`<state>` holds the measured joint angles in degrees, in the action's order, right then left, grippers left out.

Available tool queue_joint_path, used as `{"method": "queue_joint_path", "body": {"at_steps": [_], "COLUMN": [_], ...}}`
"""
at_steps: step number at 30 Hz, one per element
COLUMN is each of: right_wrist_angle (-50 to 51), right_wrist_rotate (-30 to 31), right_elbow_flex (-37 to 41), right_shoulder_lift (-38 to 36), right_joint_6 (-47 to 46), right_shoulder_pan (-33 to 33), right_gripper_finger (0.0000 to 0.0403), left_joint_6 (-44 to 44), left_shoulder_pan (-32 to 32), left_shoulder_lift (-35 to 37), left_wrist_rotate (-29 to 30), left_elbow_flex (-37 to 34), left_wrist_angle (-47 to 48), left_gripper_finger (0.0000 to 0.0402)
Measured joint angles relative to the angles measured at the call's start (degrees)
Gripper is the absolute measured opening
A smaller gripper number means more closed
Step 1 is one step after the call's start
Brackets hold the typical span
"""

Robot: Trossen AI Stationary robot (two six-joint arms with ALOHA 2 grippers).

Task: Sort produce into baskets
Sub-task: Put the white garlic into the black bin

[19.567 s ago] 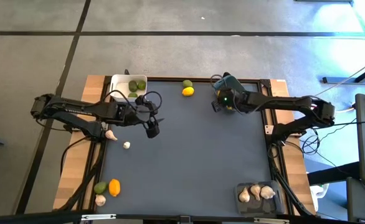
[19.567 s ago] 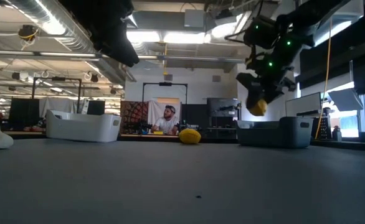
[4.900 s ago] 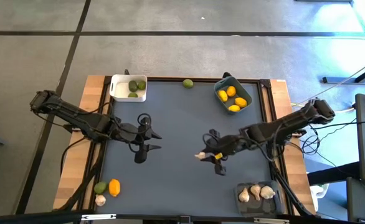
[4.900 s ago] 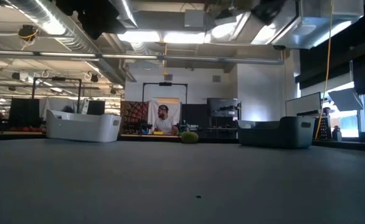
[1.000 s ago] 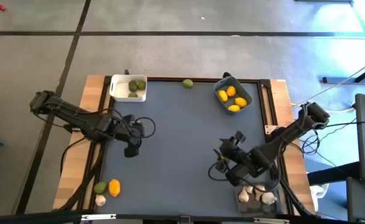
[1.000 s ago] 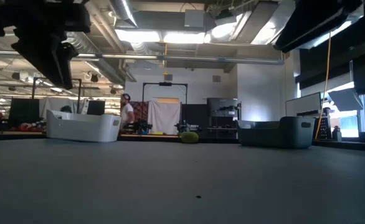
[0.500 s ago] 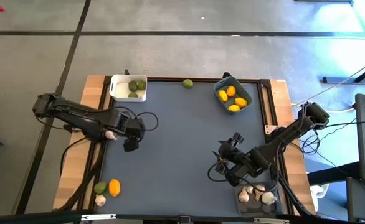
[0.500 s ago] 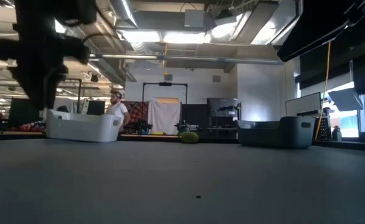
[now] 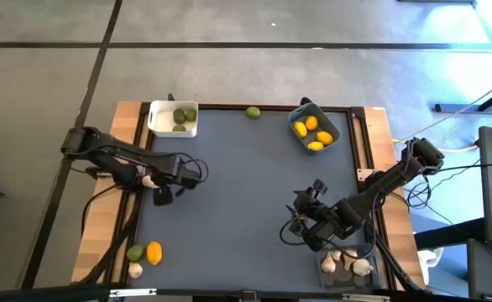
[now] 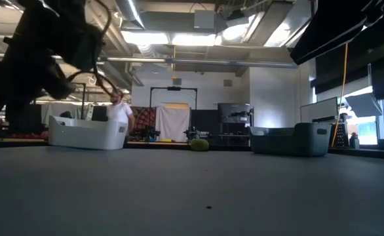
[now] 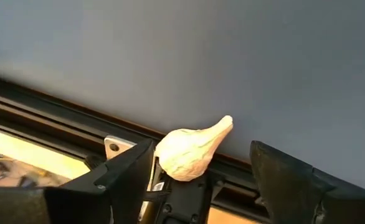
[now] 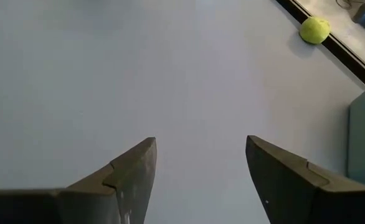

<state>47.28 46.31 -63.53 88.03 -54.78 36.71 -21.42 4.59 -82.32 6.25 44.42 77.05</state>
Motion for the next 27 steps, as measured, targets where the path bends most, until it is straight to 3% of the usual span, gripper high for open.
{"method": "queue_joint_path", "body": {"at_steps": [20,23,27], "right_wrist_angle": [-0.32,-0.32,-0.39], "right_wrist_rotate": [-0.05,0.04,0.17], "right_elbow_flex": [0.0,0.0,0.0], "right_shoulder_lift": [0.0,0.0,0.0], "right_joint_6": [1.31,1.31,1.31], "right_shoulder_pan": [0.0,0.0,0.0], "right_gripper_finger": [0.0246,0.0246,0.0246], "left_joint_6": [6.53,6.51,6.91], "left_shoulder_pan": [-0.4,-0.63,-0.63], "left_shoulder_lift": [-15.64,-17.56,-19.62], "left_wrist_rotate": [-4.08,-3.78,-3.98], "left_elbow_flex": [-5.42,-5.42,-5.42], "left_wrist_angle": [-6.04,-6.03,-6.12], "left_gripper_finger": [0.0264,0.0248,0.0199]}}
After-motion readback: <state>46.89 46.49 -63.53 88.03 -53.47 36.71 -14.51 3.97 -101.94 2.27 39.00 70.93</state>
